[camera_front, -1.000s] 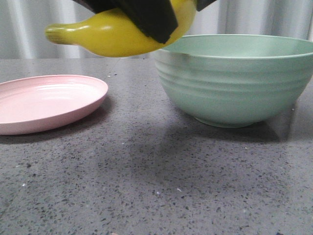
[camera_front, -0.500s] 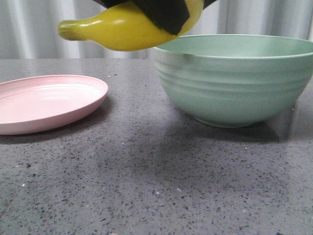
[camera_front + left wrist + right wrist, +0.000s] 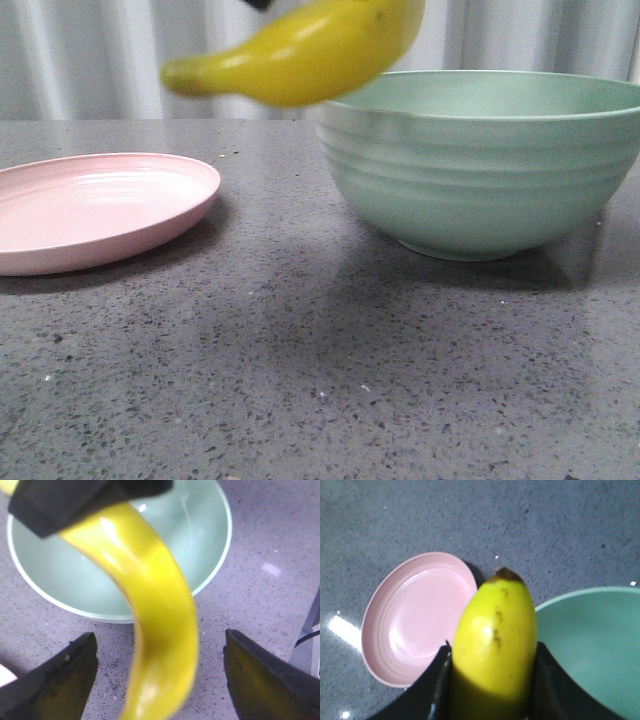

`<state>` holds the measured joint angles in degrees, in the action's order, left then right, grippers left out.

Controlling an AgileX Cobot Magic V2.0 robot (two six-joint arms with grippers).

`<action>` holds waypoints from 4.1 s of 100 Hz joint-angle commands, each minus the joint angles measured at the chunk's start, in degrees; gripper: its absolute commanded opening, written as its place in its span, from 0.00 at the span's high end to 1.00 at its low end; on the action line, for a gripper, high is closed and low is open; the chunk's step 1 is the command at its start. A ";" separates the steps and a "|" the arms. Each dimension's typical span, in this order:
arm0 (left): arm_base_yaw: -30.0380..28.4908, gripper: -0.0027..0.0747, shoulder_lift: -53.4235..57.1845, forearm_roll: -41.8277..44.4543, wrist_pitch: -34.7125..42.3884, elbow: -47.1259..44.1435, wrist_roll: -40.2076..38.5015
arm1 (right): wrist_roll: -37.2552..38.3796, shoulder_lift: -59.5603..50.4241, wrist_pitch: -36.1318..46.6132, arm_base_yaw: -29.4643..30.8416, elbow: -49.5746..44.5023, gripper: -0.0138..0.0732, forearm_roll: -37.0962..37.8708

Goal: Transfer banana from pink plate to green bowl

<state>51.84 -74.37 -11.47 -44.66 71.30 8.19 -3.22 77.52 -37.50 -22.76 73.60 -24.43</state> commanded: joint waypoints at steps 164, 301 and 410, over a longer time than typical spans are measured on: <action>0.37 0.99 9.49 -1.57 4.77 2.88 -0.39 | -0.68 -7.14 -8.31 2.45 4.42 0.91 28.58; 0.37 0.99 65.04 -0.63 36.63 -53.44 -0.39 | -0.57 -78.87 26.64 2.45 -58.18 0.91 26.70; -30.65 0.99 68.97 12.68 65.96 -70.65 -13.70 | -0.57 -78.87 26.51 2.45 -58.18 0.91 26.70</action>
<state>25.58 -6.46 0.00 17.14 0.37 0.00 -3.53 -0.68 -15.08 -20.53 13.89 2.24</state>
